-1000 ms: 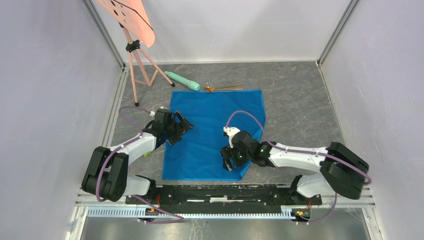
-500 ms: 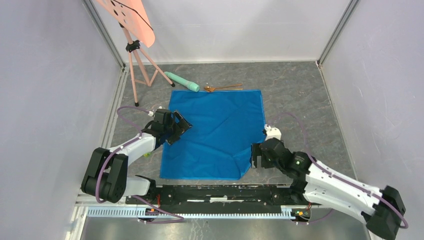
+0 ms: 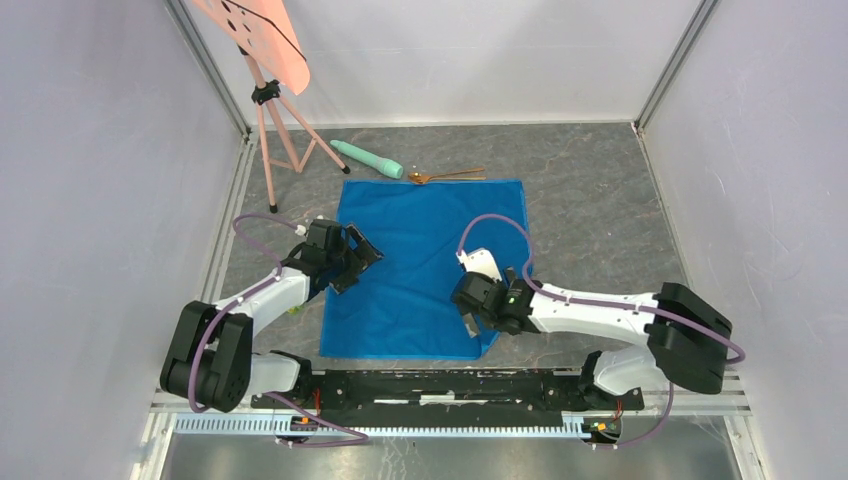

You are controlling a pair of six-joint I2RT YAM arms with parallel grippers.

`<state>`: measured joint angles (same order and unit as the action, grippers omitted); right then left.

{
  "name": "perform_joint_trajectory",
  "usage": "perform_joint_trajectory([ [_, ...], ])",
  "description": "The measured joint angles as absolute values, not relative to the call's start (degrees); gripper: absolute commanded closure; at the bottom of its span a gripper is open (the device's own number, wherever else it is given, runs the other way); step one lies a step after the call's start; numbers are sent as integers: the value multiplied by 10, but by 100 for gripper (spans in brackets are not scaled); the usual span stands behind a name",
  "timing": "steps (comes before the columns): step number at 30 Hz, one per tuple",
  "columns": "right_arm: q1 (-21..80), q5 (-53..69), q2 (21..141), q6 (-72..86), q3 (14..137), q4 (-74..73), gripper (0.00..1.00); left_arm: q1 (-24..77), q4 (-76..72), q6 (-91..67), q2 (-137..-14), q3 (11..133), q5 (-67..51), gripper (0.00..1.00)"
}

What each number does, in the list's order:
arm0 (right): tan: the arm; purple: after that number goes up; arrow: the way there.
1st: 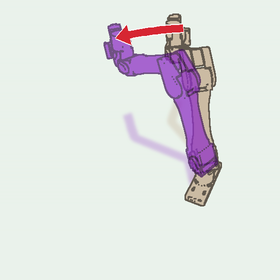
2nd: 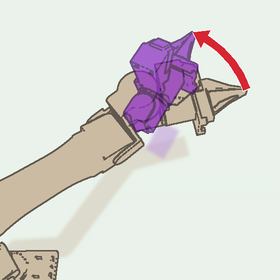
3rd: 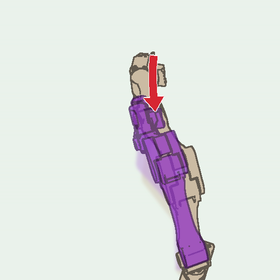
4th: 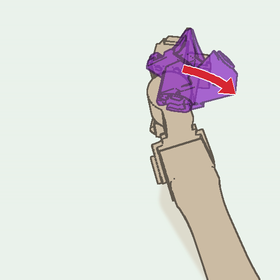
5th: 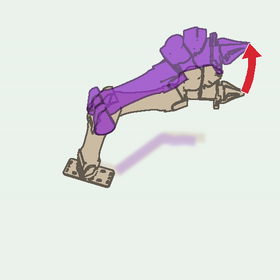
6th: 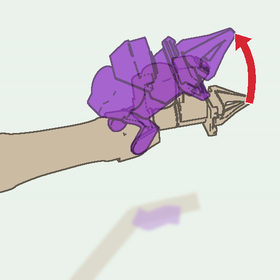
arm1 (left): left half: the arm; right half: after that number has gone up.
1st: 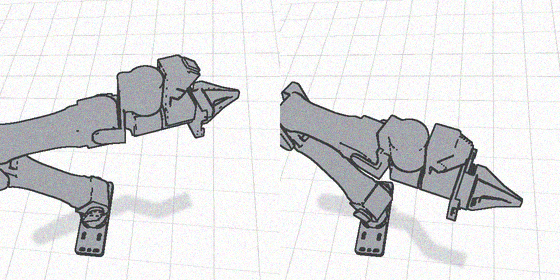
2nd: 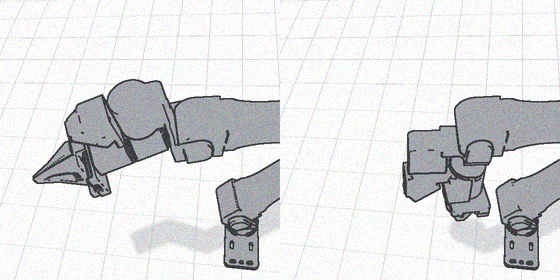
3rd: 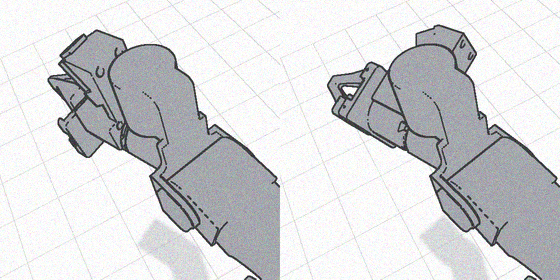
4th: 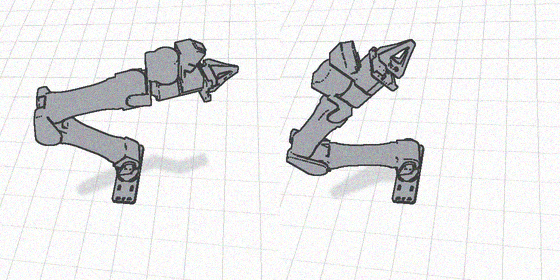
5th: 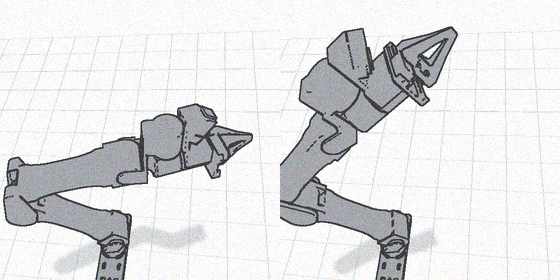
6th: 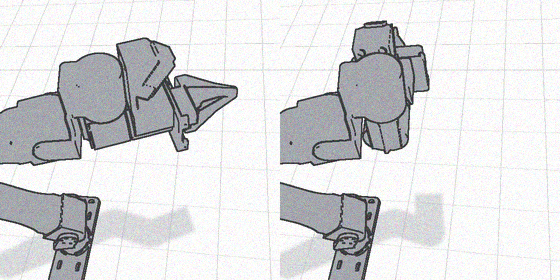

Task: Fold the napkin into a case and place the utensils inside
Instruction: Smooth out the crumpled napkin at the center of the board.

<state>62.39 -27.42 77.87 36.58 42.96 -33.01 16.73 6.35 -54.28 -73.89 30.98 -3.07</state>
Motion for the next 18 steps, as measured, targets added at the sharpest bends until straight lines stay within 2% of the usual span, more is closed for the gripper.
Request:
perform_joint_trajectory([
  [18,686,-324,885,369,510,-348,2,167,65,-543,-735,306,-31,0],
])
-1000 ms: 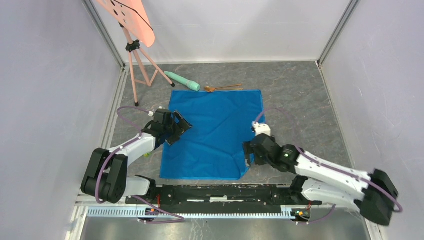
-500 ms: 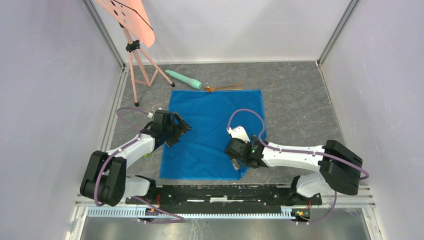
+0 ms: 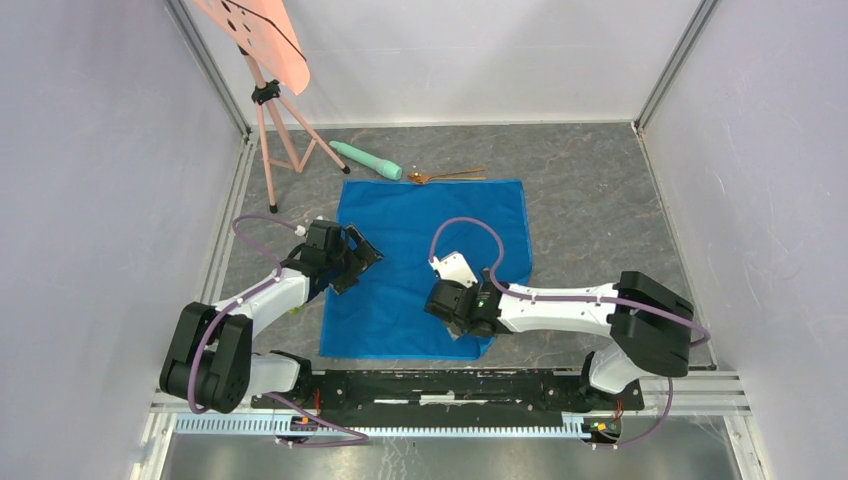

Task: Fold the napkin into a case and place the utensils inside
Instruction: Smooth out the crumpled napkin at the center of the board, then pick up the flattened napkin from the center of the board.

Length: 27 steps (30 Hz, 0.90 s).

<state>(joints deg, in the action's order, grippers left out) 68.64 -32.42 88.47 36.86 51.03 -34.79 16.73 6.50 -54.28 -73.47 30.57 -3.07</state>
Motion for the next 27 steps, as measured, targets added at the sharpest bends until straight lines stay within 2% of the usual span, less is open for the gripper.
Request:
perform_joint_trajectory([
  [14,682,-404,899,455,485,-393,2,168,67,-542,-735,306,-23,0],
  [17,674,-420,846,504,441,-433,2,168,67,-542,-735,306,-13,0],
  [23,665,-437,647,626,321,-513,2,169,67,-542,-736,306,-1,0],
  [27,663,-433,521,638,283,-521,2,169,67,-542,-735,307,-2,0],
])
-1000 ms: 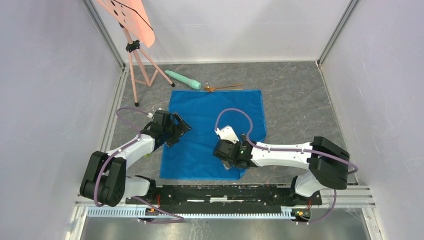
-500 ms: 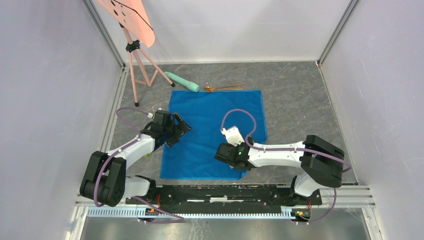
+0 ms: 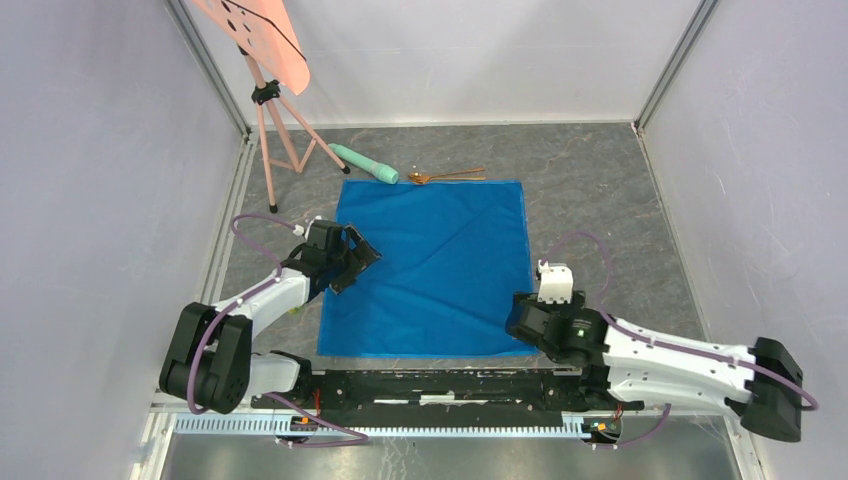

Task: Fold the napkin into a case and place the utensils inside
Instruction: Pick up the flattened napkin from the center of the board.

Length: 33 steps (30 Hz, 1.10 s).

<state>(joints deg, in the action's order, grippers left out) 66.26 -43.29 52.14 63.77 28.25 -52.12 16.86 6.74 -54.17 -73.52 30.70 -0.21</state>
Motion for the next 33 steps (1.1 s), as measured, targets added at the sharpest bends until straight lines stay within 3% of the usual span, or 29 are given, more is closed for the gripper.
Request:
perform_joint_trajectory([
  [7,654,-372,430,533,257,-376,2,172,98,-521,-702,307,-17,0],
  [12,503,-302,480,408,263,-266,4,172,98,-514,-691,315,-34,0],
  [15,402,-231,567,336,285,-187,13,172,96,-511,-711,335,-50,0],
  [21,306,-109,742,261,381,-83,34,172,91,-504,-780,396,-72,0],
  [25,252,-52,854,237,456,-25,41,172,78,-505,-810,422,-76,0],
  [33,174,27,1007,211,529,20,42,171,56,-515,-896,487,-70,0],
])
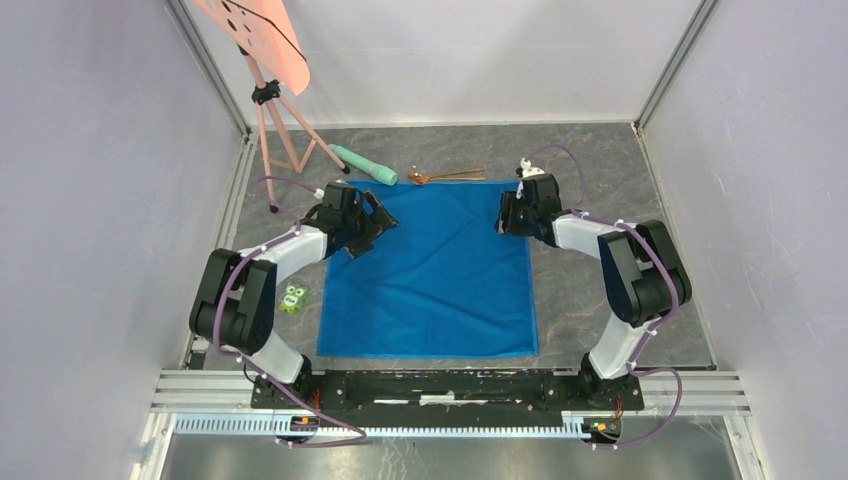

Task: Fold the napkin into a case and place the utensils inside
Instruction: Pick up the flattened napkin from the center of the board.

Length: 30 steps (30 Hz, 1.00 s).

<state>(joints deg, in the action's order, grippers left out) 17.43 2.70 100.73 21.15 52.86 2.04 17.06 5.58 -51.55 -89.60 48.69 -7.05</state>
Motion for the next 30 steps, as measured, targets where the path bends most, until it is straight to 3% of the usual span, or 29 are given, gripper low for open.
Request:
perform_joint_trajectory([
  [11,157,36,1108,155,653,14,41,170,33,-534,-991,541,-62,0],
  [14,157,22,1122,135,683,-15,37,170,30,-533,-992,541,-61,0],
  [17,159,4,1103,125,679,-58,25,170,30,-533,-989,540,-67,0],
  [22,179,-44,977,115,614,-145,2,177,34,-533,-935,508,-99,0],
  [30,227,-65,651,218,427,-227,2,185,46,-507,-741,416,-160,0],
])
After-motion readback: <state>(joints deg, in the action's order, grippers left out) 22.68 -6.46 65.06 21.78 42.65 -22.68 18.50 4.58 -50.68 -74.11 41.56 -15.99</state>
